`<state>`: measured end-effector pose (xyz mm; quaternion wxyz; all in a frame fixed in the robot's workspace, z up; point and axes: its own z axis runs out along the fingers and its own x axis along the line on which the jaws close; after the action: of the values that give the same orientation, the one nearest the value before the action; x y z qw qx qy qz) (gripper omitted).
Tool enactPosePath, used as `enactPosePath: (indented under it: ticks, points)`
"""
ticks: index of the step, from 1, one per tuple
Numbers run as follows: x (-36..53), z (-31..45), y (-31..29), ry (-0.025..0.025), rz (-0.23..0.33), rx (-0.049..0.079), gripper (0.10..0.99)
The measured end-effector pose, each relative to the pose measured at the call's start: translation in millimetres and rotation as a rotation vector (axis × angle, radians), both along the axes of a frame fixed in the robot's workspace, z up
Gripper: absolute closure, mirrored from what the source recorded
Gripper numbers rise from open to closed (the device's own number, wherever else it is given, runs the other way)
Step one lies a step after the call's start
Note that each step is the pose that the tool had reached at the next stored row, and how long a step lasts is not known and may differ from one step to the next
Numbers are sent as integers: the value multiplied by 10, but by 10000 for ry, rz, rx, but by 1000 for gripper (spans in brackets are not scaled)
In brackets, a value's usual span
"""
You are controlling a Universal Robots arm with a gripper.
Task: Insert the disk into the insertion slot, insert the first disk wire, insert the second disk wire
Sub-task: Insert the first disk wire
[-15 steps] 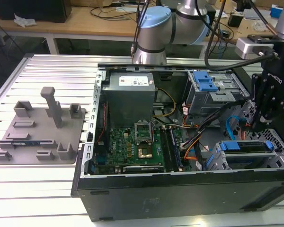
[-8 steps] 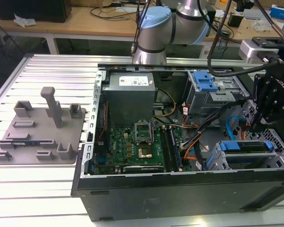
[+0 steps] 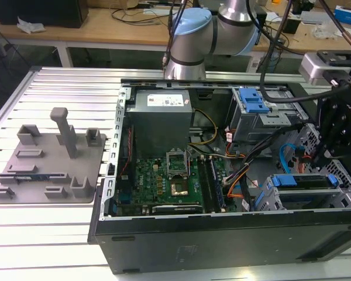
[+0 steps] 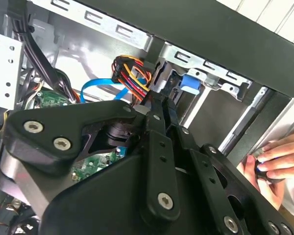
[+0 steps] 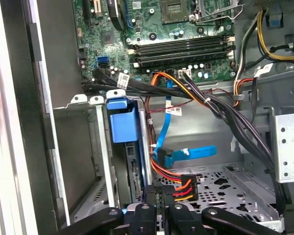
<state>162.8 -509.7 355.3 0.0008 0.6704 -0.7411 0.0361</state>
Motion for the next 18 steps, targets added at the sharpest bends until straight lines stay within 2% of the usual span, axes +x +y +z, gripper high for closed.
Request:
enactPosePath:
  ticks: [3, 9, 14, 18]
  points:
    - [0, 0, -32, 1, 32, 102, 922]
    - [-1, 0, -36, 0, 34, 103, 922]
    - [-9, 0, -92, 0, 38, 103, 922]
    - [-22, 0, -101, 0, 41, 103, 922]
